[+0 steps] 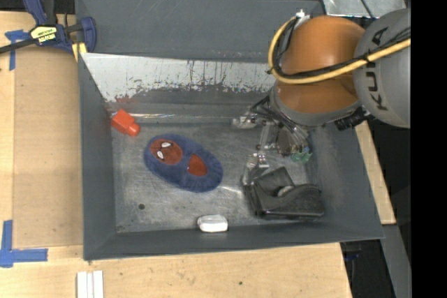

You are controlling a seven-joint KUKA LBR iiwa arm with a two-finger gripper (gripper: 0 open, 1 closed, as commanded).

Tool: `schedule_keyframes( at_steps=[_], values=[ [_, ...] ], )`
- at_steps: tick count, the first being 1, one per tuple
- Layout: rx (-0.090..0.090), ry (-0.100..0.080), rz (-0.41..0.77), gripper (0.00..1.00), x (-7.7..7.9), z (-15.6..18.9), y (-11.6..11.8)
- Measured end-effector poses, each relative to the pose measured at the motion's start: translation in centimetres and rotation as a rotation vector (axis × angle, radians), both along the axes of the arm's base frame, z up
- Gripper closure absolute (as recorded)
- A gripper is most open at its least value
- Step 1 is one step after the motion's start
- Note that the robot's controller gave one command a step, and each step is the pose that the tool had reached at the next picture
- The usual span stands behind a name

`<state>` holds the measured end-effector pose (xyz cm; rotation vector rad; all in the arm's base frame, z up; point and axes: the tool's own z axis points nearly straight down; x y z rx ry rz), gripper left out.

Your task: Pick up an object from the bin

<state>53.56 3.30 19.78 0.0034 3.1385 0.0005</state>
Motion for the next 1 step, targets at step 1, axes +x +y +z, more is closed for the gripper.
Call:
schedule_keyframes(
  at_steps=[1],
  values=[
    [-0.001, 0.006, 0.118, 0.00, 2.80, -11.92, -2.44]
  ],
)
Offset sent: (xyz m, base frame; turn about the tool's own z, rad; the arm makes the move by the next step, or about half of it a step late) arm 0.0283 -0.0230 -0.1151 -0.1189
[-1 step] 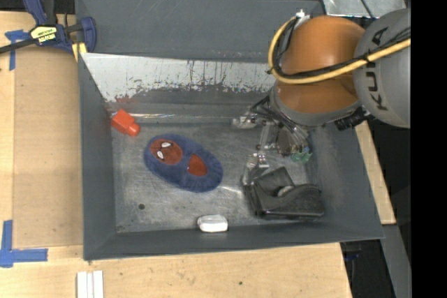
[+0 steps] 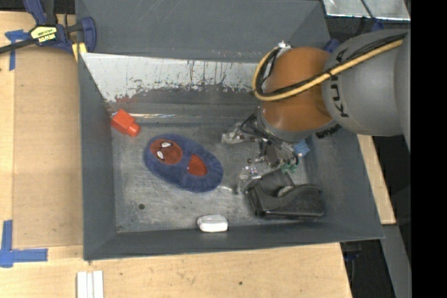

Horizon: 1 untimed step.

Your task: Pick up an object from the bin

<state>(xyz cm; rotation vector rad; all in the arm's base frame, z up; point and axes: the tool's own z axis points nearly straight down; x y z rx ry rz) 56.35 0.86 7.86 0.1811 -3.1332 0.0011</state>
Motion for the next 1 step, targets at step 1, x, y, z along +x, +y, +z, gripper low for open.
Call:
schedule_keyframes(
  at_steps=[1],
  values=[
    [0.003, -0.021, 0.259, 0.00, -6.25, 0.07, 9.65]
  ],
)
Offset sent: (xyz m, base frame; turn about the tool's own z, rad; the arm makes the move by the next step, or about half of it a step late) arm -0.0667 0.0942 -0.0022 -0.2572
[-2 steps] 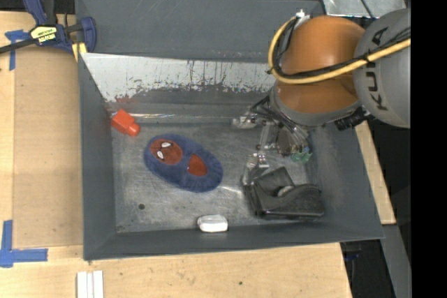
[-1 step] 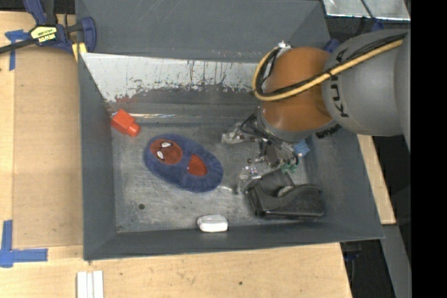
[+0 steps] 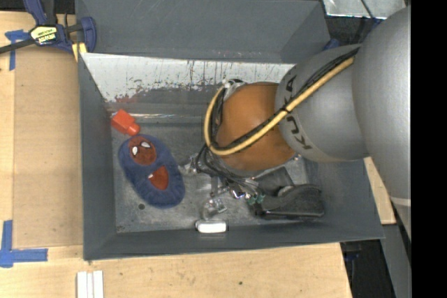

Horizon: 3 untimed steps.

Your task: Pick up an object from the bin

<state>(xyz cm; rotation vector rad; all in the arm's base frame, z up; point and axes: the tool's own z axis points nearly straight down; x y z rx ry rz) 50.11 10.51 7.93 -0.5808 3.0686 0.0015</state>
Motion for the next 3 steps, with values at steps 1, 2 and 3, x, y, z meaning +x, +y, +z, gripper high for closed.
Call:
schedule_keyframes(
  at_steps=[1, 2, 3],
  values=[
    [-0.005, -0.005, 0.243, 0.00, -0.6, -0.4, 4.0],
    [-0.010, 0.010, 0.408, 0.00, -0.4, 4.4, -2.4],
    [-0.007, 0.014, 0.409, 1.00, -0.5, 4.2, -2.1]
  ],
)
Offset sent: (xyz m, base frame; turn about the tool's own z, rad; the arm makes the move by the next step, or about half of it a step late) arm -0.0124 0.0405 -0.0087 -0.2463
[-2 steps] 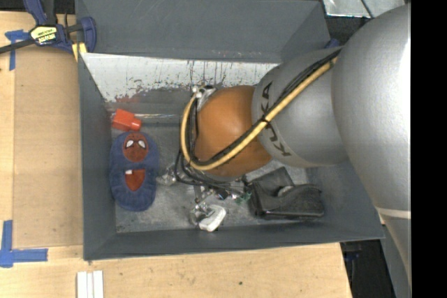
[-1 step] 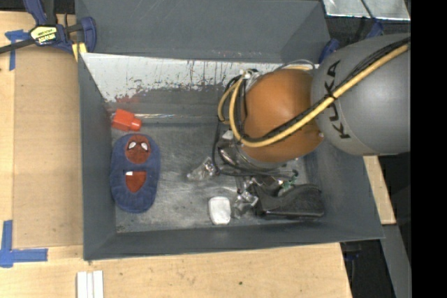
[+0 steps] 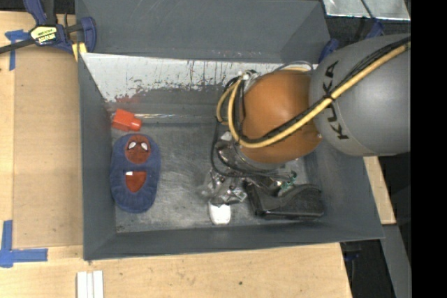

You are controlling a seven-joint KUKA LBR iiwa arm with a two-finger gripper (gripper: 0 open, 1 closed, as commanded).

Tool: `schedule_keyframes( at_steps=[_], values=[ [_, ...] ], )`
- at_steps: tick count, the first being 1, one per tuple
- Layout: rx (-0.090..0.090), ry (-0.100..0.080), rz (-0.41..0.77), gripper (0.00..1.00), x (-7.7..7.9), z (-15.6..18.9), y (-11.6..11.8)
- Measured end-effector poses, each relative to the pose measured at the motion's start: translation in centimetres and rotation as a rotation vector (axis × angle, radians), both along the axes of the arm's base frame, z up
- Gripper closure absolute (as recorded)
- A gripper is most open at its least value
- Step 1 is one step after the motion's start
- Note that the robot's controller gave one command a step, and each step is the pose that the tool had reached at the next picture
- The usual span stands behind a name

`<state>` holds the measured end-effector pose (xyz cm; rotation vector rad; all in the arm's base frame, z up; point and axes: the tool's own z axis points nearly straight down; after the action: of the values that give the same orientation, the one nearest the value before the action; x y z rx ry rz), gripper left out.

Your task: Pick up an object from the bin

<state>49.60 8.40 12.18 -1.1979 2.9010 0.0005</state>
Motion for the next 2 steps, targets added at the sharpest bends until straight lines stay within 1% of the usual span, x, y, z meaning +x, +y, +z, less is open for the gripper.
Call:
schedule_keyframes(
  at_steps=[1, 2],
  values=[
    [0.003, -0.009, 0.006, 1.00, -0.4, 10.4, 3.9],
    [0.000, 0.005, 0.438, 1.00, -0.7, 1.1, 11.2]
  ],
)
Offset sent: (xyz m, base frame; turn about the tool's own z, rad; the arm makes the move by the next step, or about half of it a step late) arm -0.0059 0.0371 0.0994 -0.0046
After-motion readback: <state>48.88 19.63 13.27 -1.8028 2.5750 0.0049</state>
